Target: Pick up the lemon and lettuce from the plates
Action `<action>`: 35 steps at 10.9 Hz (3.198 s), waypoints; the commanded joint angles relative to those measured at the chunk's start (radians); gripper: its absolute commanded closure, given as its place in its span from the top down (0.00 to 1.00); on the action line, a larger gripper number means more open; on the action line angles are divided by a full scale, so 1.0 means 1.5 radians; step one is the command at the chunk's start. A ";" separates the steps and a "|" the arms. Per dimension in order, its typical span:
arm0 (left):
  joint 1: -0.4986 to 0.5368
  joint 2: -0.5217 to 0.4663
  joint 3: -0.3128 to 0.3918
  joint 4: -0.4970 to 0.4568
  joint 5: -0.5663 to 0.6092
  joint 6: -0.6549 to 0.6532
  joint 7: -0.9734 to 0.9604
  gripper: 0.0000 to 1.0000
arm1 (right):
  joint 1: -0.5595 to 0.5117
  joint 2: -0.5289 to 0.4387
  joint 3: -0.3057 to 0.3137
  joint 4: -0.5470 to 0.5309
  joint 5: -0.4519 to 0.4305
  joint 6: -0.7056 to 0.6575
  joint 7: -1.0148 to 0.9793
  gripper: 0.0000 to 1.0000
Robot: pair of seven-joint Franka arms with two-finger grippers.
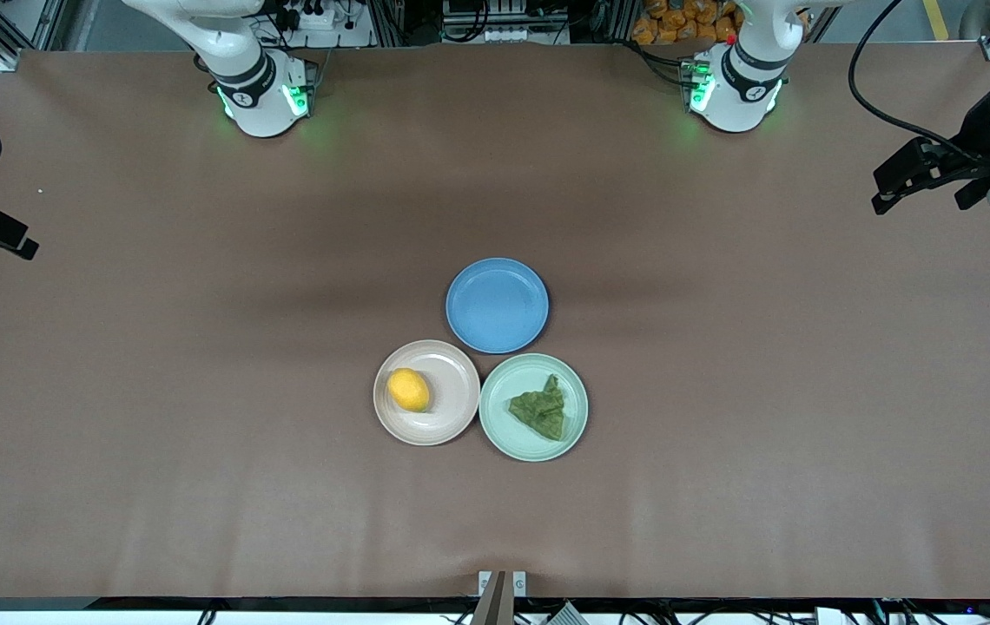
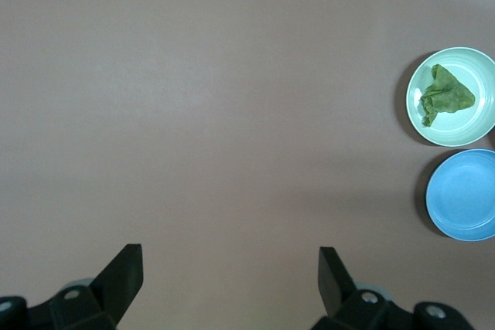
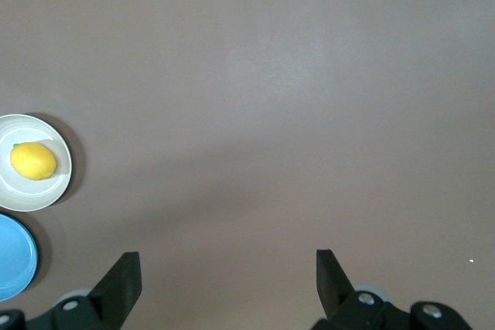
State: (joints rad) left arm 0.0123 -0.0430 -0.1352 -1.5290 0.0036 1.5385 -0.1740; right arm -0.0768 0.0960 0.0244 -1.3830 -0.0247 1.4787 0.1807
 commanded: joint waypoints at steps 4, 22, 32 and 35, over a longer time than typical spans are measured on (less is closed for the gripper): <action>0.004 0.004 -0.001 0.011 0.008 -0.016 0.022 1.00 | -0.009 -0.005 0.006 -0.003 0.010 -0.003 0.006 1.00; -0.173 0.251 -0.012 0.012 0.007 0.293 -0.066 1.00 | 0.027 -0.002 0.011 -0.003 0.021 -0.001 0.088 1.00; -0.307 0.503 -0.004 0.041 0.008 0.679 -0.105 0.95 | 0.123 0.035 0.010 -0.002 0.071 0.026 0.206 1.00; -0.342 0.548 0.019 0.049 0.055 0.726 -0.101 0.96 | 0.182 0.069 0.011 -0.002 0.073 0.053 0.206 1.00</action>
State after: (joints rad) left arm -0.4572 0.7252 -0.1435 -1.4995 0.0304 2.5856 -0.3109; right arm 0.1465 0.1622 0.0442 -1.3868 0.0725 1.5272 0.4707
